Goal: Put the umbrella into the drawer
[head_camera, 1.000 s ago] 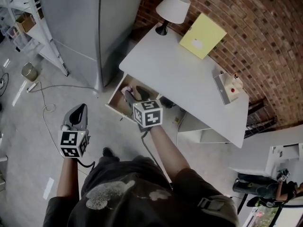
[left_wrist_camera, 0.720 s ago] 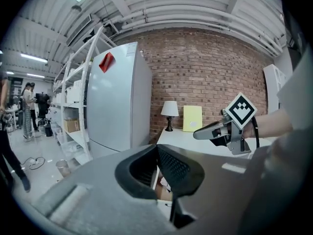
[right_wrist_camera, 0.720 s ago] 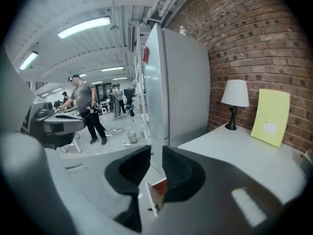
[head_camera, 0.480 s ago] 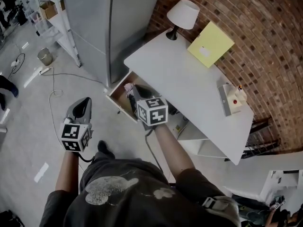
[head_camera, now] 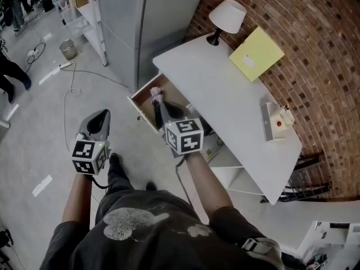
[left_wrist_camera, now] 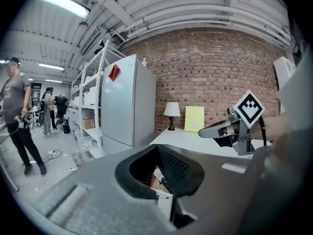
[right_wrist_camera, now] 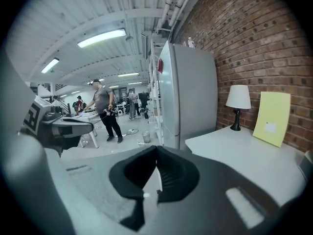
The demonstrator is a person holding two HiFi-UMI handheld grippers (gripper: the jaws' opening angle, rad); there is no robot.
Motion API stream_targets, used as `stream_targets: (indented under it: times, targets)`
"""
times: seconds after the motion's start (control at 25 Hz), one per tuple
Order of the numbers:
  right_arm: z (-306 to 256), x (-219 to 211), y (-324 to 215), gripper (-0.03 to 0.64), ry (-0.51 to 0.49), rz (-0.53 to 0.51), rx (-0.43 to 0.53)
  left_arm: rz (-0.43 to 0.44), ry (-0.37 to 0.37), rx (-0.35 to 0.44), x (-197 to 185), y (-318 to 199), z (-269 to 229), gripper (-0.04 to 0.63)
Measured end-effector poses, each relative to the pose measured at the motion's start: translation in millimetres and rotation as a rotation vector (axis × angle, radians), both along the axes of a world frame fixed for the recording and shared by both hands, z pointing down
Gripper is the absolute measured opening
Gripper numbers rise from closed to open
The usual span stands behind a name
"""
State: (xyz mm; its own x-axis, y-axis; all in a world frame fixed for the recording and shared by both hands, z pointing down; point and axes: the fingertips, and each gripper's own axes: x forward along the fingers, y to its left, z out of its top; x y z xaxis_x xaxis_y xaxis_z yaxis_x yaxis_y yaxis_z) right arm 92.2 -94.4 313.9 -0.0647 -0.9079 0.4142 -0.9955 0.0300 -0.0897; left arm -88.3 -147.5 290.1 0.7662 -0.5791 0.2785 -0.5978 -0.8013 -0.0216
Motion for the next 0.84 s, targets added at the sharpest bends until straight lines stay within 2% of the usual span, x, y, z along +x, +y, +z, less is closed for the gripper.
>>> stream_targets:
  times: [0.16, 0.4, 0.84]
  targets:
    - [12.0, -0.6, 39.3, 0.005, 0.015, -0.037, -0.017, -0.020, -0.008, -0.017, -4.0, 47.0, 14.4, 0.010]
    - [6.1, 3.1, 78.3, 0.005, 0.005, -0.063, 0.010, -0.091, 0.023, -0.016, -11.8, 86.0, 10.1, 0.009]
    - [13.2, -4.3, 100.6, 0.005, -0.058, -0.056, 0.021, -0.126, -0.017, 0.040, -35.7, 127.2, 5.9, 0.009]
